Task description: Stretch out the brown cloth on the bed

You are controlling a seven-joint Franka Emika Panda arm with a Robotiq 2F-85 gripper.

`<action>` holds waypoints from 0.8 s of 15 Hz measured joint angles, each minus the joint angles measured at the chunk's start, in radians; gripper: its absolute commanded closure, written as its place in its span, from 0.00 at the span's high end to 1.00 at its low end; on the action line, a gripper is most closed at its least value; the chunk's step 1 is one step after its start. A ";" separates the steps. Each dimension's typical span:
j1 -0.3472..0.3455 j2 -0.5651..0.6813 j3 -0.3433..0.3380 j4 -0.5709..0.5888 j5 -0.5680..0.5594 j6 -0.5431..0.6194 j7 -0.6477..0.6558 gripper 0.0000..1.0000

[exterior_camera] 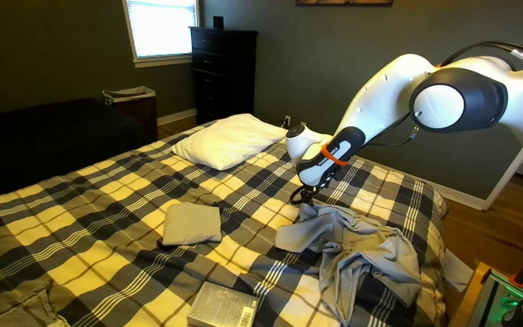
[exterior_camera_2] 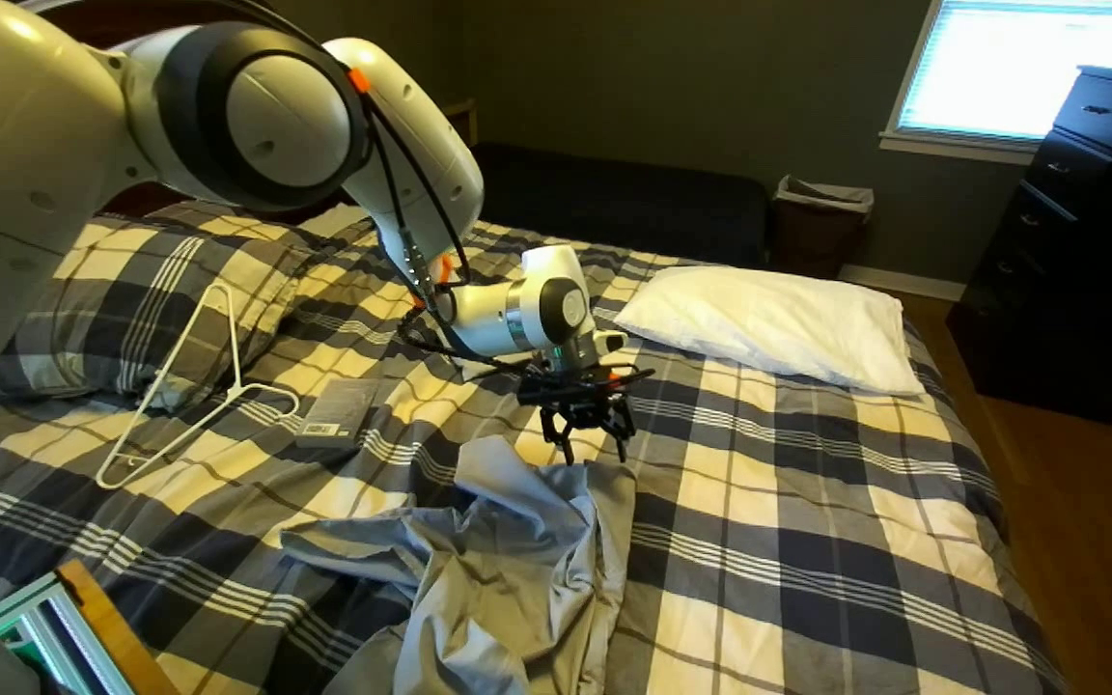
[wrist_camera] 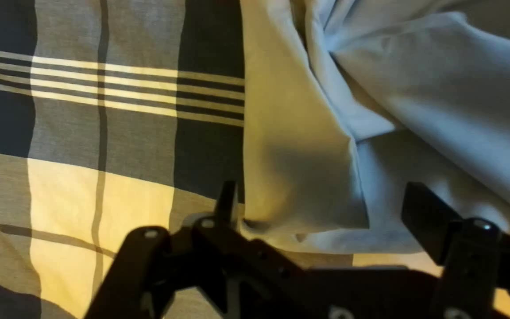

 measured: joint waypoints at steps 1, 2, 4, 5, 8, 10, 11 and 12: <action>0.004 0.012 0.000 0.009 0.000 0.000 0.010 0.67; 0.008 0.023 -0.001 0.017 0.000 0.000 0.019 0.58; 0.012 0.042 -0.002 0.032 0.000 0.000 0.034 0.41; 0.013 0.051 -0.003 0.039 0.000 0.000 0.040 0.34; 0.015 0.066 -0.009 0.051 0.000 0.000 0.054 0.10; 0.016 0.071 -0.013 0.055 0.000 0.000 0.062 0.00; 0.017 0.072 -0.015 0.056 0.000 0.000 0.065 0.00; 0.018 0.073 -0.018 0.057 0.000 0.000 0.069 0.00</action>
